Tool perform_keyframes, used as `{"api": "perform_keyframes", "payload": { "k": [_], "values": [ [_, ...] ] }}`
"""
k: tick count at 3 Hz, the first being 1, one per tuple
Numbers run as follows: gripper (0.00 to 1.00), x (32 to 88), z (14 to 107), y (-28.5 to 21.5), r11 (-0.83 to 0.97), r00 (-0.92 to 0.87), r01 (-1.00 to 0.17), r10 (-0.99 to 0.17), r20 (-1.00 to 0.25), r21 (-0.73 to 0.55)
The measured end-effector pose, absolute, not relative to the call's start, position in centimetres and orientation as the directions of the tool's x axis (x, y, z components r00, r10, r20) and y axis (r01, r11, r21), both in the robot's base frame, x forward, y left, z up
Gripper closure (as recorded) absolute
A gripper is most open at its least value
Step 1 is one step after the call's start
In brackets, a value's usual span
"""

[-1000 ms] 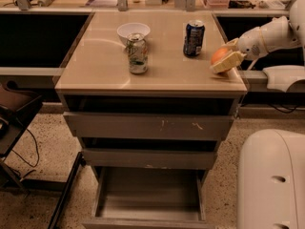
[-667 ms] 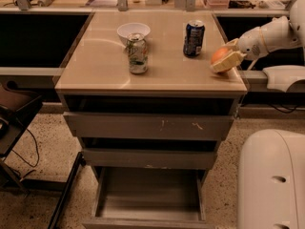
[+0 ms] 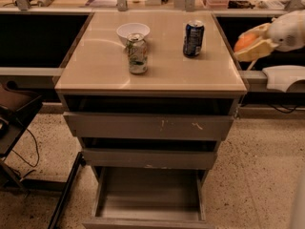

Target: Place orange into bottom drawer

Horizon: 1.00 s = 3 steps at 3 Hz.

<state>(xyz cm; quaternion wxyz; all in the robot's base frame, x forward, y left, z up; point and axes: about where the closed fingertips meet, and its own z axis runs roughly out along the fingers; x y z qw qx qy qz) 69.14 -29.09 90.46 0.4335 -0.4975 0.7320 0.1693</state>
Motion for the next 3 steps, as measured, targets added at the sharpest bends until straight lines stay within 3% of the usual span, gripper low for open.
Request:
{"api": "perform_keyframes", "payload": {
  "k": [1, 2, 3],
  "values": [
    [1.00, 64.2, 98.1, -33.1, 0.543, -0.048, -0.763, -0.588, -0.808, -0.350],
    [1.00, 57.8, 107.5, -31.8, 0.621, 0.045, -0.648, -0.546, -0.836, -0.441],
    [1.00, 54.9, 111.1, -30.2, 0.643, 0.080, -0.594, -0.551, -0.831, -0.483]
  ]
}}
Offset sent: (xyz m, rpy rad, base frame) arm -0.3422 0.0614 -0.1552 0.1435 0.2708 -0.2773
